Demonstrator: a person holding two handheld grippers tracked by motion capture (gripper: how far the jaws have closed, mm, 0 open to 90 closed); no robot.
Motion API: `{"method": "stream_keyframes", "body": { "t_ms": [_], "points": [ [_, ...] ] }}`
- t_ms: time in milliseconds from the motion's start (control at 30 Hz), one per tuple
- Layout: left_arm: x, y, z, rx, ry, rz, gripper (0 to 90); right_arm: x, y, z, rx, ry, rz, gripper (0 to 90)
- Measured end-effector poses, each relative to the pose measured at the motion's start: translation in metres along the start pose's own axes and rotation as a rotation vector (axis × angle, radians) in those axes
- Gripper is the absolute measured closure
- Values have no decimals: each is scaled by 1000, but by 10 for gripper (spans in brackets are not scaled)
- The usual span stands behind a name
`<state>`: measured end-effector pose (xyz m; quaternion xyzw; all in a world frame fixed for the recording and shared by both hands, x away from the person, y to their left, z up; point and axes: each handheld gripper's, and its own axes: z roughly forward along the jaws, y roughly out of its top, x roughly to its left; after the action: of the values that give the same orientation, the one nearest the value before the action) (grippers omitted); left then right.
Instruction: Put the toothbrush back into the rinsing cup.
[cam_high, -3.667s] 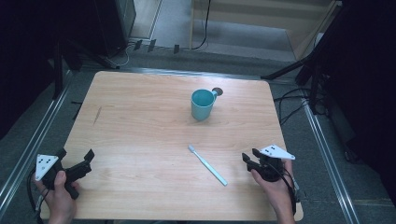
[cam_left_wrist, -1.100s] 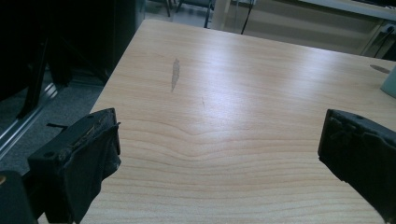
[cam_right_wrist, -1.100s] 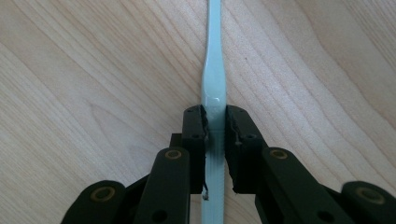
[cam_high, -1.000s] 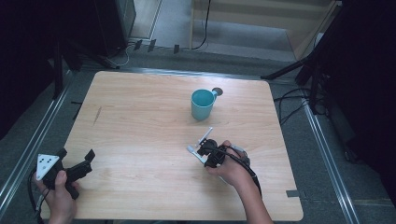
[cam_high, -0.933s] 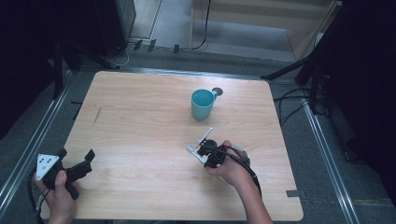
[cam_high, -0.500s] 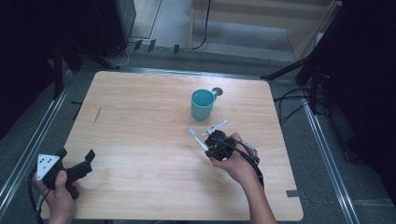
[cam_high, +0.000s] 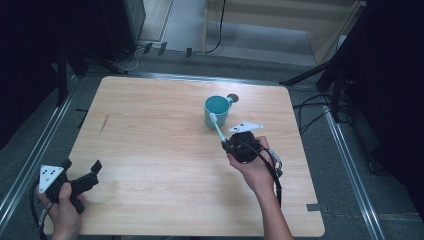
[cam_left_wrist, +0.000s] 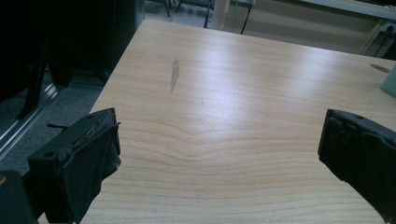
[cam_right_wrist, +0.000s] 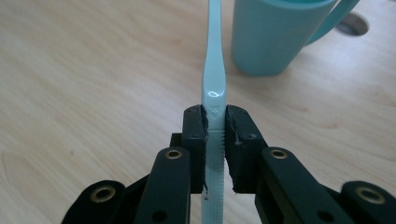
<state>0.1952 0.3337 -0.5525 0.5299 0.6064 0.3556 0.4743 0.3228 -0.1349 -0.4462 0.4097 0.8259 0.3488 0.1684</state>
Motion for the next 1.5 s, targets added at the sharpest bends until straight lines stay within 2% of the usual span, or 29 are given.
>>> {"method": "stream_keyframes", "body": {
  "t_ms": [33, 67, 133, 233, 267, 400, 467, 533, 600, 633, 733, 767, 800, 900, 1033, 1067, 1233, 1367, 1500],
  "points": [
    [0, 0, 0, 0, 0, -1, 0, -1, 1, -2, -31, -2, 20, 794],
    [0, 0, 0, -1, -1, -2, 0, -3, 3, -6, -86, -8, 44, 793],
    [0, 0, 0, 0, -1, -2, 0, -4, 3, -7, -105, -8, 50, 793],
    [0, 0, 0, 1, -1, -2, 0, -7, 4, -12, -221, 13, 84, 792],
    [0, 0, 0, 1, 0, -2, 0, -10, 5, -14, -287, 27, 108, 792],
    [0, 0, 0, 2, -1, -4, 0, -13, 6, -15, -352, 32, 139, 793],
    [1, 0, 0, 1, -1, -6, 0, -13, 7, -16, -414, 7, 129, 793],
    [1, 0, 0, 2, -1, -6, 0, -12, 7, -16, -429, -1, 126, 793],
    [1, 0, 0, 2, -1, -7, 0, -10, 9, -17, -489, 0, 147, 791],
    [1, 0, 0, 2, -1, -7, 0, -10, 9, -17, -489, 0, 147, 791],
    [1, 0, 0, 2, -2, -7, 0, -9, 11, -17, -557, -20, 151, 791],
    [1, 0, 0, 2, -2, -6, 0, -9, 11, -17, -557, -20, 151, 791],
    [1, 0, 0, 1, -2, -7, 0, -10, 12, -16, -592, -20, 155, 791],
    [1, 0, 0, 2, -2, -6, 0, -10, 12, -14, -620, -43, 154, 791],
    [1, 0, 0, 3, -2, -7, 0, -13, 14, -11, -658, -46, 189, 792],
    [1, 0, 0, 3, -2, -8, 0, -15, 16, -8, -668, -62, 204, 792],
    [1, 0, 0, 3, -3, -7, 0, -16, 20, -3, -692, -78, 222, 793],
    [1, 0, 0, 3, -4, -8, 0, -17, 25, 3, -699, -105, 201, 792],
    [1, 0, 0, 2, -5, -10, 0, -17, 33, 11, -700, -107, 200, 792]
  ]
}}
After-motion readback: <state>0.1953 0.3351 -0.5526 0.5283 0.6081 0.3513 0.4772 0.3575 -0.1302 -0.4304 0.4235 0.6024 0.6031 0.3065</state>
